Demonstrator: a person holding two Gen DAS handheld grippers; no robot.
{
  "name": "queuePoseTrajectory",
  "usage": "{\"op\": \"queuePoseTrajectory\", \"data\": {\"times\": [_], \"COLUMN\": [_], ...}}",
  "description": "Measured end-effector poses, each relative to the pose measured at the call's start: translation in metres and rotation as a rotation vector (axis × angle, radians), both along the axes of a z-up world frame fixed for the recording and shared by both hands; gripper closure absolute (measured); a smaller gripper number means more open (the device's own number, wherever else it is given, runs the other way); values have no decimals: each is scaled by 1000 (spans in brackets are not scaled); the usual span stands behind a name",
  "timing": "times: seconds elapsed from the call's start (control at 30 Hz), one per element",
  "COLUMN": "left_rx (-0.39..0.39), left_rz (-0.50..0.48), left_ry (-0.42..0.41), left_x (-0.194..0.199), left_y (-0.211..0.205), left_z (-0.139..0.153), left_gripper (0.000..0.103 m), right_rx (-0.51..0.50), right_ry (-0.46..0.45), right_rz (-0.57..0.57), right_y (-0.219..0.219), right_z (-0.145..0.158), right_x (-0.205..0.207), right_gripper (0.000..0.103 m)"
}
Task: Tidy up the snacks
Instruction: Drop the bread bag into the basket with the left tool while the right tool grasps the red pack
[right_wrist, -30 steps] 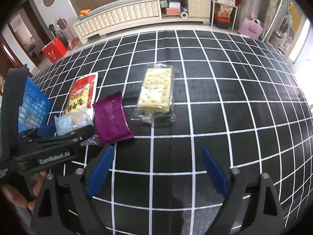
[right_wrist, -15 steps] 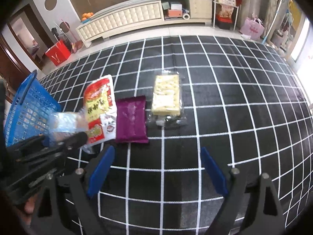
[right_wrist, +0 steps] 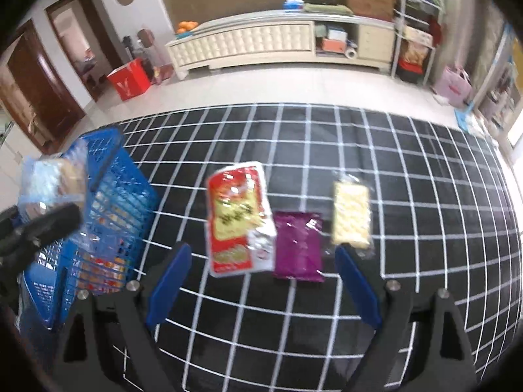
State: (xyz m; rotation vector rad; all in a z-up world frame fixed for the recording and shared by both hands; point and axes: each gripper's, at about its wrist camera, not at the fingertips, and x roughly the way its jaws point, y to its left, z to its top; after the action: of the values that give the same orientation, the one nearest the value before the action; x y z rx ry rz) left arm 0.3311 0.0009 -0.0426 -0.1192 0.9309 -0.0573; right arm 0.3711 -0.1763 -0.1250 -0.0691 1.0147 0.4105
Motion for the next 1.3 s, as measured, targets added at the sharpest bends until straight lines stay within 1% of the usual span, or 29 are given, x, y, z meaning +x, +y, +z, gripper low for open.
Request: {"op": "queuePoseTrajectory", "data": {"times": [0.07, 0.13, 0.27, 0.37, 0.43, 0.5, 0.6, 0.7, 0.73, 0.77, 0.83, 0.9, 1.0, 1.03, 1.07, 1.17, 1.3], "left_rx": [-17, -4, -1, 14, 17, 16, 15, -19, -24, -16, -17, -45, -46, -49, -46, -47, -48], "left_rz": [24, 59, 129, 165, 181, 192, 176, 128, 125, 125, 129, 124, 92, 93, 95, 102, 112], "left_ry": [-5, -8, 0, 9, 53, 77, 97, 128, 135, 142, 147, 169, 194, 201, 204, 198, 200], "left_x": [-4, -9, -18, -15, -9, -9, -6, -2, -1, 1, 3, 5, 7, 8, 9, 8, 8], "left_y": [21, 43, 77, 94, 105, 114, 119, 121, 121, 121, 122, 123, 119, 119, 119, 118, 121], "left_z": [6, 9, 5, -8, -22, -31, -40, -51, -54, -56, -58, -62, -65, -65, -65, -65, -66], "left_gripper": [68, 68, 68, 68, 68, 68, 68, 68, 68, 68, 68, 67, 67, 67, 67, 67, 67], "right_rx": [-7, -16, -60, -89, -109, -134, -173, -202, -210, -226, -225, -222, -234, -237, -241, -251, -241], "right_ry": [18, 28, 39, 55, 70, 92, 113, 166, 162, 134, 130, 128, 120, 121, 124, 120, 117], "right_rz": [33, 51, 92, 103, 102, 100, 109, 105, 102, 113, 124, 116, 171, 190, 202, 195, 180], "right_y": [13, 24, 47, 62, 69, 76, 83, 85, 84, 86, 87, 86, 92, 93, 95, 98, 97], "right_z": [-4, -9, -25, -41, -52, -65, -80, -101, -104, -103, -104, -105, -101, -99, -98, -97, -96], "right_x": [3, 6, 17, 27, 35, 44, 55, 68, 69, 69, 70, 70, 64, 63, 61, 52, 46], "right_gripper": [11, 11, 11, 11, 11, 11, 11, 11, 10, 10, 10, 11, 28, 37, 44, 51, 55]}}
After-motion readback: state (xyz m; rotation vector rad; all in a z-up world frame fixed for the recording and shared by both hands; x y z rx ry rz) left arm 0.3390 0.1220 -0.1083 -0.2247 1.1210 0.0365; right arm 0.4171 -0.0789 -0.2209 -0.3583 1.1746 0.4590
